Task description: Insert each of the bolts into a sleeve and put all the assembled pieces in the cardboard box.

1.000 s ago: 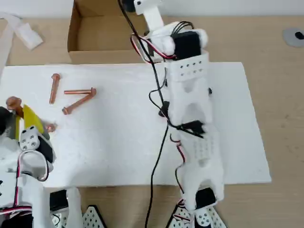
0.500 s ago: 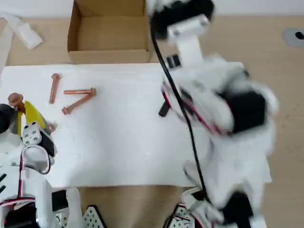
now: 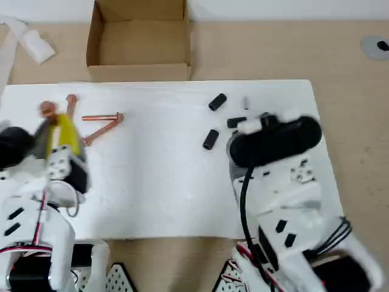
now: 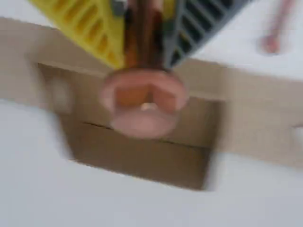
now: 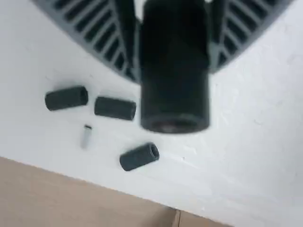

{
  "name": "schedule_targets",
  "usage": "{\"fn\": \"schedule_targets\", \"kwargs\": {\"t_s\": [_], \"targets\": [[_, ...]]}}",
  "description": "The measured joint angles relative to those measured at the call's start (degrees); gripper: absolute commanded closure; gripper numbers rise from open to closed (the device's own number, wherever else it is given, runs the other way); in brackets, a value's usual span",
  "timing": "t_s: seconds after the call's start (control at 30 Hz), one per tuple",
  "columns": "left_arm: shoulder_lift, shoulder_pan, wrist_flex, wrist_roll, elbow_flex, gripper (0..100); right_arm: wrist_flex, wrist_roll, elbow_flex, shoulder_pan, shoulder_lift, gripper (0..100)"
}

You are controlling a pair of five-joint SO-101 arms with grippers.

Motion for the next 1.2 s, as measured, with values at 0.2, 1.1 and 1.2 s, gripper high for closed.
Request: {"fn": "schedule_targets", "kwargs": {"t_s": [0.2, 1.1, 1.2], "targets": [[0.0, 9.2, -3.5, 0.0, 1.3, 100, -16.4, 0.0, 24.4, 0.0, -20.8, 98.8], [0.0, 19.3, -16.2, -6.9, 1.3, 99, -73.1, -0.4, 65.1, -25.8, -28.2, 98.8], [0.0, 21.3, -16.2, -4.7, 1.3, 99, -73.1, -0.4, 65.2, -28.0, -28.2, 98.8]]}}
